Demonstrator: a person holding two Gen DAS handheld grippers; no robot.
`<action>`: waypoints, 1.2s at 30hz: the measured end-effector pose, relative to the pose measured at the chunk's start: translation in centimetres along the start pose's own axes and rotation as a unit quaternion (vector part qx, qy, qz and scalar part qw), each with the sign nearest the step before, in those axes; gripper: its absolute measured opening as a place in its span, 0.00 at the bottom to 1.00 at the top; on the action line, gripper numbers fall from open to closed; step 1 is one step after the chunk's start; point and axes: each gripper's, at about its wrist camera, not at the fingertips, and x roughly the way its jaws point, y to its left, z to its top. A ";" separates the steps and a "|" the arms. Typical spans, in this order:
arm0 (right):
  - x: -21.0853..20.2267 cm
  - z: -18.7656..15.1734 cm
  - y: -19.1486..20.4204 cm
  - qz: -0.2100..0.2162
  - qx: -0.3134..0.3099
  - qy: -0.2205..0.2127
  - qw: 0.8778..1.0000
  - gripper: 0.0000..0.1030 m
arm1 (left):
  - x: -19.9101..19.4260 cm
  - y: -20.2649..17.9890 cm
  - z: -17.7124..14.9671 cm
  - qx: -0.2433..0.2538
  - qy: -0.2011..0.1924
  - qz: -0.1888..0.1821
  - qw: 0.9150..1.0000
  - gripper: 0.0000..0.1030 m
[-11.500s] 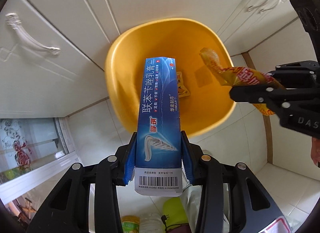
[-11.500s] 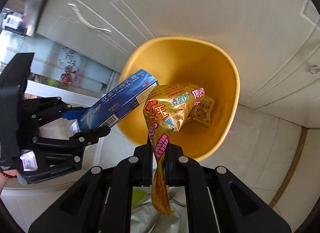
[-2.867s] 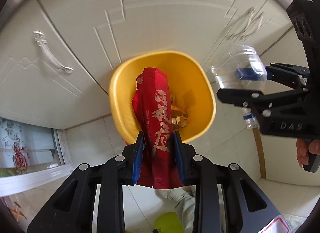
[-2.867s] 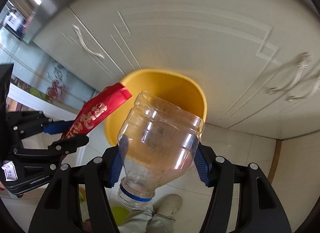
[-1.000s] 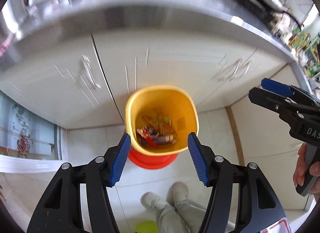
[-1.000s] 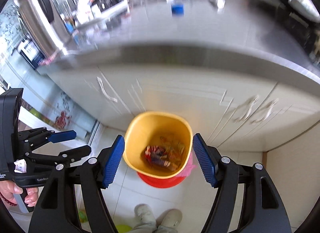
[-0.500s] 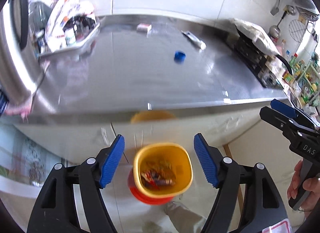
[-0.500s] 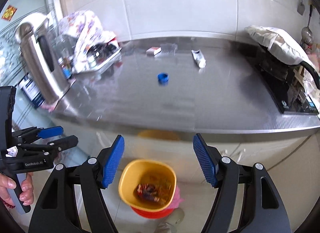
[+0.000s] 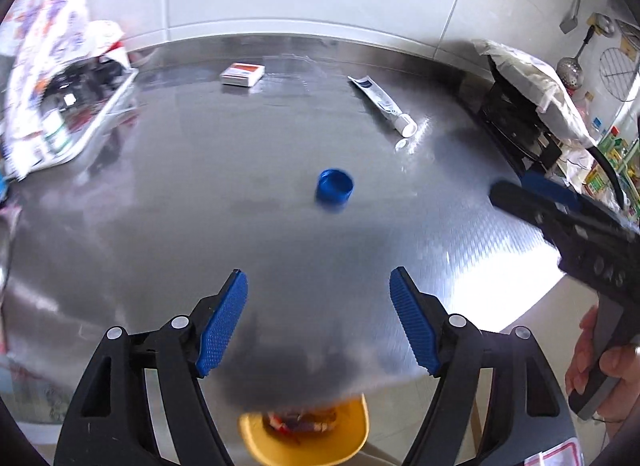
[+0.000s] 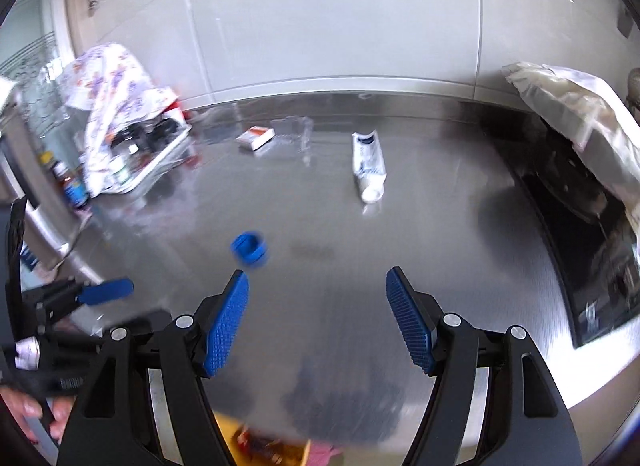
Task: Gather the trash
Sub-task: 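Raise both tools from the bin back toward the counter, then grasp the blue bottle cap with the left tool while the right tool grasps the white toothpaste tube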
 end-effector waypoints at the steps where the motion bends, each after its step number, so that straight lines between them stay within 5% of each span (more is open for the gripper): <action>1: 0.8 0.7 -0.5 -0.001 0.000 0.002 1.000 0.70 | 1.1 -0.5 0.5 0.001 0.005 0.000 1.000 0.71; 11: 8.3 5.5 -4.1 -0.003 0.008 0.019 1.000 0.70 | 7.4 -2.2 3.7 0.011 0.030 0.018 0.999 0.68; 20: 14.1 7.8 -4.9 -0.020 0.000 0.047 0.999 0.70 | 8.6 -3.0 4.8 0.041 0.008 0.072 0.997 0.64; 30: 18.9 9.0 -5.3 -0.034 -0.009 0.076 0.996 0.69 | 8.8 -2.7 5.3 0.028 -0.008 0.090 0.996 0.54; 34: 19.1 9.0 -4.7 -0.024 -0.019 0.068 0.997 0.39 | 9.0 -2.1 5.9 0.025 -0.008 0.094 0.995 0.36; 36: 19.0 9.0 -4.5 -0.022 -0.017 0.067 0.997 0.39 | 9.0 -1.7 6.1 0.022 -0.008 0.093 0.995 0.31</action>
